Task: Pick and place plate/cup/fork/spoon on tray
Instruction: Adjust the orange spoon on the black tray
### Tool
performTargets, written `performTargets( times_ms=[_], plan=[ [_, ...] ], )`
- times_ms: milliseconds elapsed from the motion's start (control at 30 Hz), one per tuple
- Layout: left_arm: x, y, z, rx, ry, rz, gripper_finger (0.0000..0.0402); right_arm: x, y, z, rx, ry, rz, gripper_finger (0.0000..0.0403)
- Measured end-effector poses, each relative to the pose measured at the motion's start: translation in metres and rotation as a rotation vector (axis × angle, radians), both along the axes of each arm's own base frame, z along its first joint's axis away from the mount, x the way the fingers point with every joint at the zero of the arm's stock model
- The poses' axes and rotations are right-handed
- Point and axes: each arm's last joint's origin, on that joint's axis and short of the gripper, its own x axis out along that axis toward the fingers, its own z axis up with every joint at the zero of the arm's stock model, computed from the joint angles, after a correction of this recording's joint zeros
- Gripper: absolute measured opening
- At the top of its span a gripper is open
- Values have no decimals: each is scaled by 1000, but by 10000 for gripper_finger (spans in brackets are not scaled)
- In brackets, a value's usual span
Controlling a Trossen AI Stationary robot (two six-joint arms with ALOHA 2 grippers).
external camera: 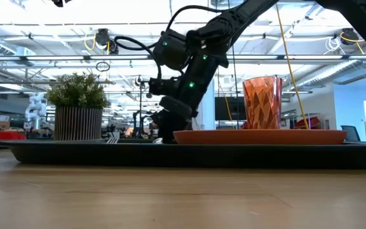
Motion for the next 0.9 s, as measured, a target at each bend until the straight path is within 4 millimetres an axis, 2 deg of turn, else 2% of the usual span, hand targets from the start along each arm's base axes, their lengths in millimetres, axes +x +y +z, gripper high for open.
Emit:
performTargets(
  times_ms=[200, 400, 667, 900],
  plan=[
    [0, 0, 0, -1, -1, 0, 81, -6, 0, 1, 14, 50, -14, 0],
    [0, 0, 0, -1, -1, 0, 81, -8, -9, -5, 29, 70, -57, 0],
    [0, 0, 0, -1, -2, 0, 81, 0, -12, -1, 14, -19, -51, 0],
    [0, 0, 0, -1, -2, 0, 81, 6, -7, -11, 83, -54, -21, 0]
  ],
)
